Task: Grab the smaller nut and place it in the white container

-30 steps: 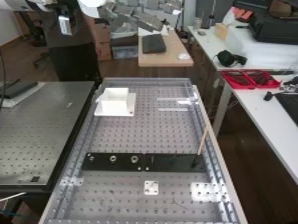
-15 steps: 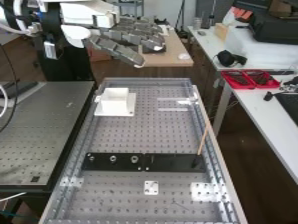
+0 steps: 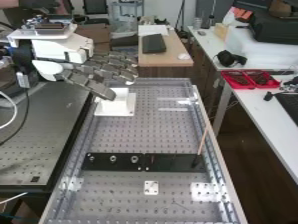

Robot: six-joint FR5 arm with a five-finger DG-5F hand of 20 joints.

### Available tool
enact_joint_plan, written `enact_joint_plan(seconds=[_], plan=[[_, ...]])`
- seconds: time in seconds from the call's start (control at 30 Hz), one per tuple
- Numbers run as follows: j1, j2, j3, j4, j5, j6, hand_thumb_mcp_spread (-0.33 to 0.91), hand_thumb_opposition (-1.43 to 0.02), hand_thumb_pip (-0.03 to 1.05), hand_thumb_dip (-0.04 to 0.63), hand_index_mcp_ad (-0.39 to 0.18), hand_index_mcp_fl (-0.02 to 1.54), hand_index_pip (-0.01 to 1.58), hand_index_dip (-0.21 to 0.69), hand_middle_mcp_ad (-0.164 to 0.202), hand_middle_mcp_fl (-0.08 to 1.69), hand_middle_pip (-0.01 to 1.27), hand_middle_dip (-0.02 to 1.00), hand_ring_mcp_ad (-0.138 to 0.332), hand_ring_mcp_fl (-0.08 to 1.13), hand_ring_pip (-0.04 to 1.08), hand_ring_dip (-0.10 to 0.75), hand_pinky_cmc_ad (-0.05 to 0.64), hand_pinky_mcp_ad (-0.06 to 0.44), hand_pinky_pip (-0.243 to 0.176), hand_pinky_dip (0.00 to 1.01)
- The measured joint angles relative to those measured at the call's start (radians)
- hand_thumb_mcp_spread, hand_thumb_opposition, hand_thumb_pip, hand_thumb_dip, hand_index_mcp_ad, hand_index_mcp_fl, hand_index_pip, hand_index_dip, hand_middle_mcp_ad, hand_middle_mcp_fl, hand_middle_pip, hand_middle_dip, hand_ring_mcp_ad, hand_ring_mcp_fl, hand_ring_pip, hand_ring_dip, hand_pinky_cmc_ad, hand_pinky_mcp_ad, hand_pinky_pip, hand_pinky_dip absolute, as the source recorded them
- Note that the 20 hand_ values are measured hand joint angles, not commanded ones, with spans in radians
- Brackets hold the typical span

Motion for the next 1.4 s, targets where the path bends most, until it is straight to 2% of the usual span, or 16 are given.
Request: enact_joint_plan(seconds=[0.1,0.27,0.37,0.47,0.57,0.63,0.73,0.9,0.97,1.2,1.27,1.4], plan=[[-0.025,-0.004,-0.020,0.027,-0.038,-0.027,0.28,-0.79,0.72,0.141,-0.056,0.07,0.16,0.201,0.073,0.04,0.13,0.20,0.175,0.00,0.09,0.113,0.417,0.344,-0.058,0.25],[-0.070,-0.025,-0.051,0.075,-0.105,-0.067,0.28,-0.79,0.73,0.145,-0.073,0.07,0.30,0.185,0.073,0.04,0.13,0.20,0.175,0.00,0.09,0.115,0.417,0.347,-0.061,0.25],[-0.099,-0.049,-0.066,0.107,-0.151,-0.082,0.29,-0.79,0.73,0.159,-0.080,0.07,0.48,0.168,0.072,0.04,0.13,0.21,0.171,0.00,0.09,0.113,0.417,0.344,-0.061,0.24],[-0.126,-0.074,-0.078,0.138,-0.193,-0.096,0.31,-0.80,0.80,0.159,-0.105,0.07,0.63,0.157,0.070,0.04,0.13,0.20,0.173,0.00,0.09,0.113,0.417,0.344,-0.058,0.24],[-0.144,-0.097,-0.087,0.164,-0.221,-0.104,0.31,-0.80,0.80,0.166,-0.105,0.07,0.76,0.122,0.073,0.04,0.13,0.20,0.176,0.00,0.09,0.113,0.417,0.344,-0.061,0.24],[-0.152,-0.112,-0.089,0.174,-0.235,-0.112,0.31,-0.80,0.80,0.178,-0.103,0.06,0.87,0.106,0.073,0.04,0.13,0.20,0.176,0.00,0.09,0.113,0.417,0.344,-0.042,0.22],[-0.164,-0.141,-0.093,0.194,-0.259,-0.129,0.32,-0.82,0.80,0.178,-0.126,0.04,1.06,0.091,0.073,0.04,0.13,0.21,0.171,0.00,0.09,0.113,0.417,0.347,-0.042,0.22],[-0.179,-0.173,-0.099,0.232,-0.289,-0.143,0.34,-0.82,0.80,0.178,-0.127,0.02,1.22,0.091,0.068,0.04,0.13,0.21,0.164,0.00,0.09,0.115,0.396,0.333,-0.044,0.21],[-0.185,-0.188,-0.100,0.240,-0.296,-0.150,0.33,-0.82,0.80,0.190,-0.127,0.02,1.26,0.091,0.072,0.04,0.13,0.20,0.164,0.00,0.09,0.113,0.396,0.333,-0.028,0.20],[-0.211,-0.248,-0.101,0.278,-0.333,-0.182,0.34,-0.83,0.80,0.188,-0.126,0.02,1.48,0.099,0.068,0.04,0.13,0.21,0.154,0.00,0.09,0.113,0.398,0.328,-0.028,0.19],[-0.215,-0.260,-0.102,0.286,-0.341,-0.193,0.34,-0.83,0.81,0.190,-0.127,0.02,1.49,0.096,0.068,0.04,0.13,0.20,0.154,0.00,0.09,0.115,0.398,0.330,-0.012,0.20],[-0.224,-0.288,-0.110,0.309,-0.355,-0.217,0.34,-0.83,0.85,0.201,-0.129,0.02,1.54,0.110,0.070,0.04,0.13,0.21,0.147,0.00,0.09,0.115,0.380,0.328,-0.010,0.20]])
